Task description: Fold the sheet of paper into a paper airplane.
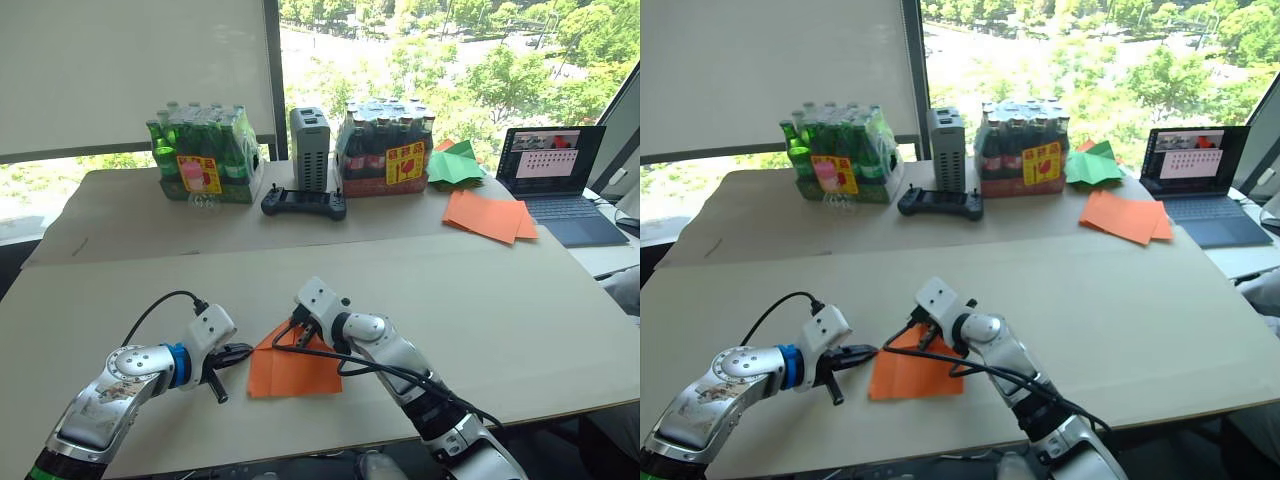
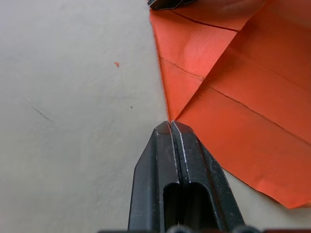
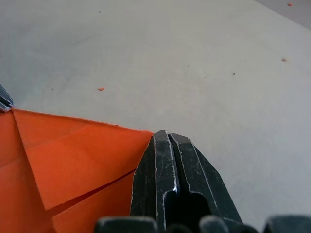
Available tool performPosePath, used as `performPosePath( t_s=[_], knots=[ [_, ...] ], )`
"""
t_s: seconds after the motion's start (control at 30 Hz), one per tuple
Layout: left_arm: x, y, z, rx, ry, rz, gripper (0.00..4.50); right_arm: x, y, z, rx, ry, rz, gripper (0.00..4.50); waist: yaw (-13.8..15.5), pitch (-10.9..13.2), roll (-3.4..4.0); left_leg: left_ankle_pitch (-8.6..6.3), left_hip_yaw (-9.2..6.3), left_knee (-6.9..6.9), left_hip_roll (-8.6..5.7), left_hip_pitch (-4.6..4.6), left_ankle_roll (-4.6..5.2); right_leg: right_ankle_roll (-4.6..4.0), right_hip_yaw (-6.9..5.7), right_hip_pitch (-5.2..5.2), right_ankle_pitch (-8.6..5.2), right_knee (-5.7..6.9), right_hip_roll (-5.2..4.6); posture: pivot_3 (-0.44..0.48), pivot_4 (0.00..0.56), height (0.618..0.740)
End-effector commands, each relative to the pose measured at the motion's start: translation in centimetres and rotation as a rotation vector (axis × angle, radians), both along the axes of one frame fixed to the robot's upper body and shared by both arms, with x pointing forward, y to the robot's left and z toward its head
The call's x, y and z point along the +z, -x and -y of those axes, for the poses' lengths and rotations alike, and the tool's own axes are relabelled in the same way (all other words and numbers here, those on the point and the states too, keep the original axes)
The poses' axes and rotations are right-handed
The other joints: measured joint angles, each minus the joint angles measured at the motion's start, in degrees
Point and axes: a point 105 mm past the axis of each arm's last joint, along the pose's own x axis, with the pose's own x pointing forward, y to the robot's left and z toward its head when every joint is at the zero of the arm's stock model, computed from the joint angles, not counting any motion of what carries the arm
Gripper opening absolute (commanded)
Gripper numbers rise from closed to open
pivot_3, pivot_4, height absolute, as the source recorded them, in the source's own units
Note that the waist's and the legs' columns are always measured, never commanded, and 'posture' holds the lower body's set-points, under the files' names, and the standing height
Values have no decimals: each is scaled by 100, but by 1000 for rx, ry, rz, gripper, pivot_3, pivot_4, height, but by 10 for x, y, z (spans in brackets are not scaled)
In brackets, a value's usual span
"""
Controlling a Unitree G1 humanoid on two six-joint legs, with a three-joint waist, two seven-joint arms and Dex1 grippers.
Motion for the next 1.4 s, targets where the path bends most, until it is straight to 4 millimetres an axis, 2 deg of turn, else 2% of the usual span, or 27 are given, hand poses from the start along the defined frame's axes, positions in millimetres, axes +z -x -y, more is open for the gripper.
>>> performPosePath(
  t_s=[0.03,0.1,0.23,0.4,0.5,0.67,0.8,0.87,0.97,1.07,1.17,1.4],
  knots=[
    [38,-10,2,-8,121,77,31,0,-1,0,4,4,-1,0,2,3,-5,0,0,0,0,-3,0,0,-1,-2,0,0,0,0,150,723],
    [49,-13,8,-32,185,93,31,1,-1,0,6,2,2,0,35,3,-6,0,-5,4,-1,-10,0,0,-5,-3,1,0,-1,0,150,723],
    [46,-14,19,-82,197,82,31,1,-1,1,6,4,3,0,27,3,-5,0,-2,4,-2,-9,-1,-1,-3,-3,1,-1,-2,0,150,723],
    [22,-19,44,-150,195,43,31,3,-1,3,1,7,7,0,39,3,-5,0,-1,4,-3,-13,-1,-2,-3,-5,2,-2,-3,0,150,723],
    [8,-23,52,-181,162,32,31,3,-1,4,-2,9,9,0,59,3,-5,0,-2,6,-3,-14,-1,-3,-3,-5,2,0,-1,0,150,723],
    [-18,-23,50,-199,72,-6,31,6,0,9,-17,10,17,0,105,3,-5,0,-2,6,-3,-19,-1,-3,-3,-9,2,-2,-2,0,150,723],
    [-27,-23,48,-206,45,-14,31,20,-1,13,-33,-35,32,0,128,3,-5,0,-1,11,-4,-18,-1,-3,-3,-6,3,-1,-4,0,150,723],
    [-28,-23,49,-210,44,-15,31,31,0,19,-37,-71,40,0,133,3,-5,0,-2,12,-4,-18,-1,-3,-3,-6,3,1,-3,0,150,723],
    [-33,-21,50,-215,34,-22,31,46,5,40,-52,-108,34,0,143,3,-5,0,-2,13,-4,-19,-1,-2,-4,-6,3,1,-3,0,150,723],
    [-34,-20,51,-215,35,-21,31,48,11,64,-75,-93,17,0,159,3,-5,0,-2,13,-5,-18,-1,-1,-5,-1,2,-2,-4,0,150,723],
    [-34,-20,53,-212,44,-20,31,33,34,94,-33,18,-32,0,195,2,-5,0,-3,15,-7,-19,0,5,-7,4,-2,-5,-7,0,150,723],
    [-36,-20,56,-211,48,-19,31,8,80,109,91,109,-157,0,155,2,-4,-1,3,16,-1,-16,3,57,-5,14,-36,-6,-1,0,150,723]
  ],
)
